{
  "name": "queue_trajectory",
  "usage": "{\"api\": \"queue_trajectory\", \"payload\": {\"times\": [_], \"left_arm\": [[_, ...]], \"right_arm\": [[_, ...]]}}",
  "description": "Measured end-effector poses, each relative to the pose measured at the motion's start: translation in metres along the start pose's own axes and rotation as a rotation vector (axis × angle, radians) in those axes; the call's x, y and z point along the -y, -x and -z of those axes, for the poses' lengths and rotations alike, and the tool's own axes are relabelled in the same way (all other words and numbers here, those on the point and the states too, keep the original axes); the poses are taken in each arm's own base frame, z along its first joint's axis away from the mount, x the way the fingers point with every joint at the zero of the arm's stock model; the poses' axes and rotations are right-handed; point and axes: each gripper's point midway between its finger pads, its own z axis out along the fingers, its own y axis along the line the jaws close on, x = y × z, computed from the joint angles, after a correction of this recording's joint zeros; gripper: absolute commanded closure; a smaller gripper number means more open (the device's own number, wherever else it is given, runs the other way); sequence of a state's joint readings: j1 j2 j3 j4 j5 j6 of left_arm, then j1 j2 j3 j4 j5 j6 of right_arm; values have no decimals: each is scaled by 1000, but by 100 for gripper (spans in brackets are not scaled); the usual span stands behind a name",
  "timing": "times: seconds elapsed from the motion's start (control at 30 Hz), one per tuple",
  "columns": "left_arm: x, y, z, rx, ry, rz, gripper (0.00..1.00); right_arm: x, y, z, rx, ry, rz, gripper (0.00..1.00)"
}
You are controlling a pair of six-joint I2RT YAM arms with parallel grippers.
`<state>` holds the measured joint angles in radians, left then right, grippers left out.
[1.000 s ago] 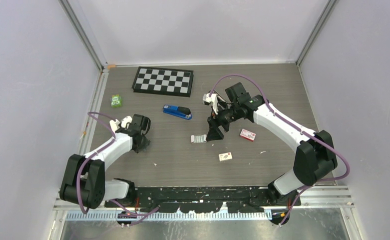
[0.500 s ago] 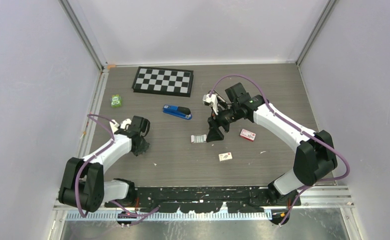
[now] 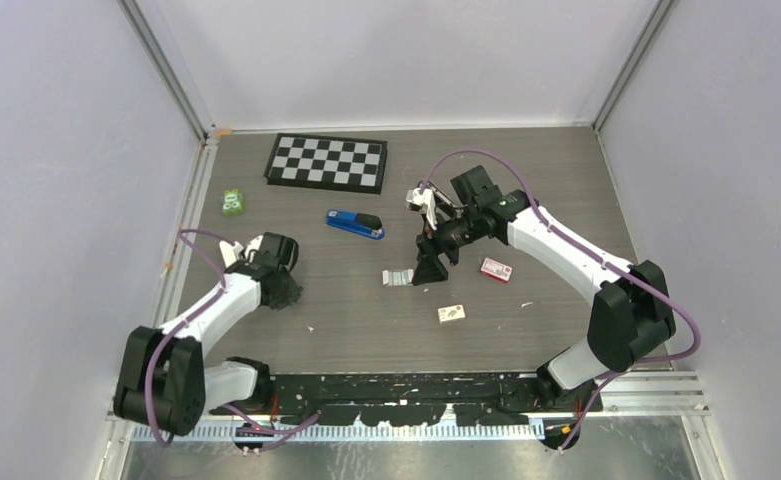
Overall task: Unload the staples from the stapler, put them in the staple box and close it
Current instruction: Pick up the staple from the center of the board.
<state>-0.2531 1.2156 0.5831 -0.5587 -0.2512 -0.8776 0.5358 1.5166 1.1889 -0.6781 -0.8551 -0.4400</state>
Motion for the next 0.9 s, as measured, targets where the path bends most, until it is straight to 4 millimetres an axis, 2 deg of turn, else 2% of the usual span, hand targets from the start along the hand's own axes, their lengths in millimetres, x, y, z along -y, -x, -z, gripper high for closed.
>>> {"api": "queue_trajectory", "payload": {"times": [0.13, 0.37, 0.6, 0.73, 0.8, 0.9], "left_arm": [[18, 0, 19, 5, -140, -3, 93], [71, -3, 66, 38, -527, 9, 93], [134, -4, 131, 71, -909, -14, 93], [163, -13, 167, 84, -1072, -55, 93], [174, -17, 184, 94, -1134, -76, 93], [191, -18, 209, 125, -1223, -91, 93]], "right_arm": [[-6, 4, -1, 18, 29, -17, 24], [-21, 25, 2, 97, 90, -67, 23], [-46, 41, 13, 148, 162, -169, 21], [-55, 46, 18, 238, 162, -211, 19], [-57, 45, 21, 278, 161, -234, 19], [-51, 55, 25, 350, 164, -279, 19]]}}
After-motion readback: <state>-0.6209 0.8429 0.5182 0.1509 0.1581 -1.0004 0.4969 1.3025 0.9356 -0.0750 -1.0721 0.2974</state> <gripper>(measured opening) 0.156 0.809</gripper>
